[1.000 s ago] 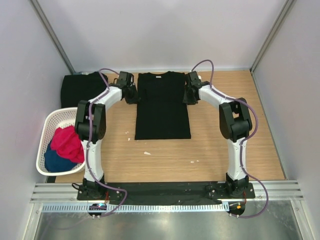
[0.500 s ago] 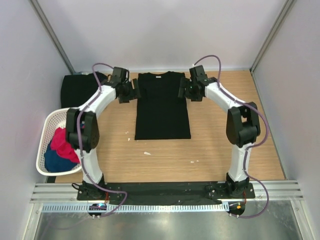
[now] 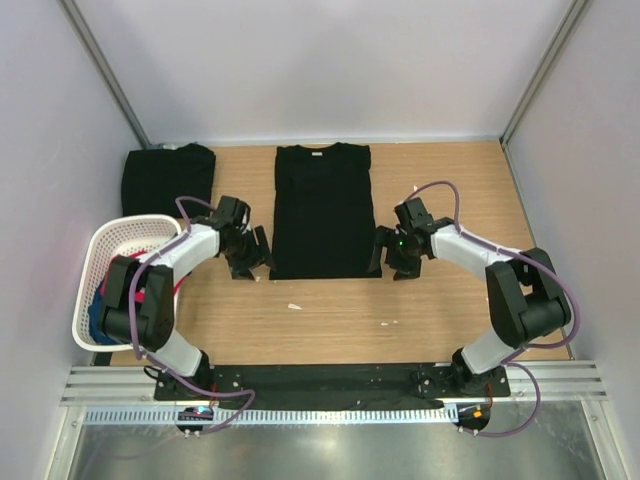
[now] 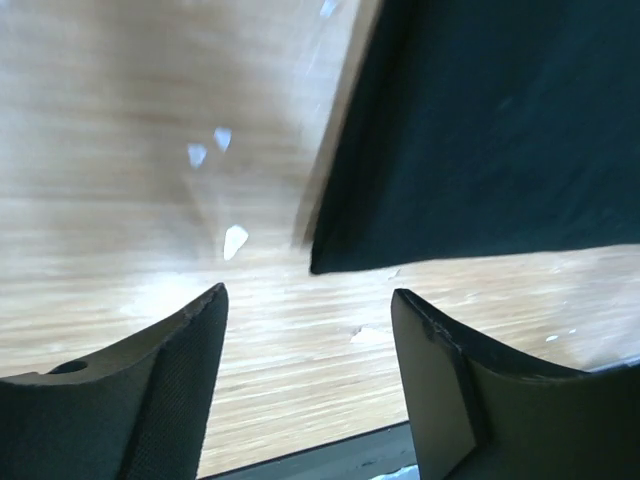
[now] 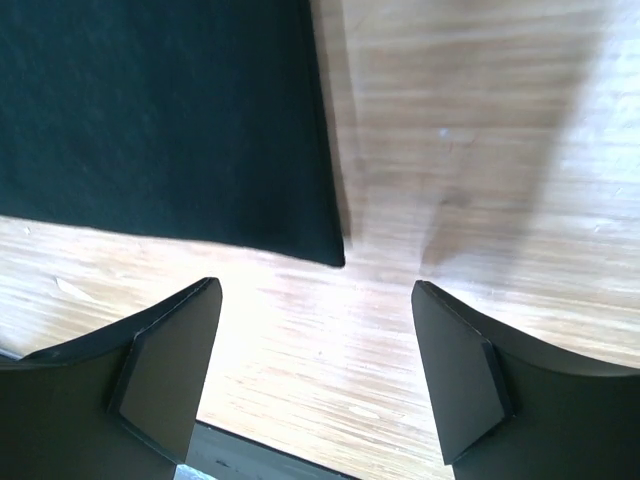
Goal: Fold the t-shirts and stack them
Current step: Fold the tshirt
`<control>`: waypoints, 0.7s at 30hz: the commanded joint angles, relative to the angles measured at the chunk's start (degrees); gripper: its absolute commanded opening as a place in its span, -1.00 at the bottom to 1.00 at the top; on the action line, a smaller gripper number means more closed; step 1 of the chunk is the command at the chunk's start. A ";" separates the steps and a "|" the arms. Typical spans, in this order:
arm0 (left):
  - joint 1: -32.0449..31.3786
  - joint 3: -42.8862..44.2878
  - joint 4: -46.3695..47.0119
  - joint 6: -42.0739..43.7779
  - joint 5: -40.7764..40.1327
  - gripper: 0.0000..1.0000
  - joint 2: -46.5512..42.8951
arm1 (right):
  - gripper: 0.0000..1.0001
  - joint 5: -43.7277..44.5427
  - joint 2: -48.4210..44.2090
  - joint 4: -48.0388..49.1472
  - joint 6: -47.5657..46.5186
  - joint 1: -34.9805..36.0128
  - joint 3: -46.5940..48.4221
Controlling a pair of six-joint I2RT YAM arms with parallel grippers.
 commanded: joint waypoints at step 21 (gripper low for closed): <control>-1.82 -5.17 9.52 -2.05 3.33 -0.06 1.52 | 0.22 1.33 2.10 7.97 2.75 1.92 -2.72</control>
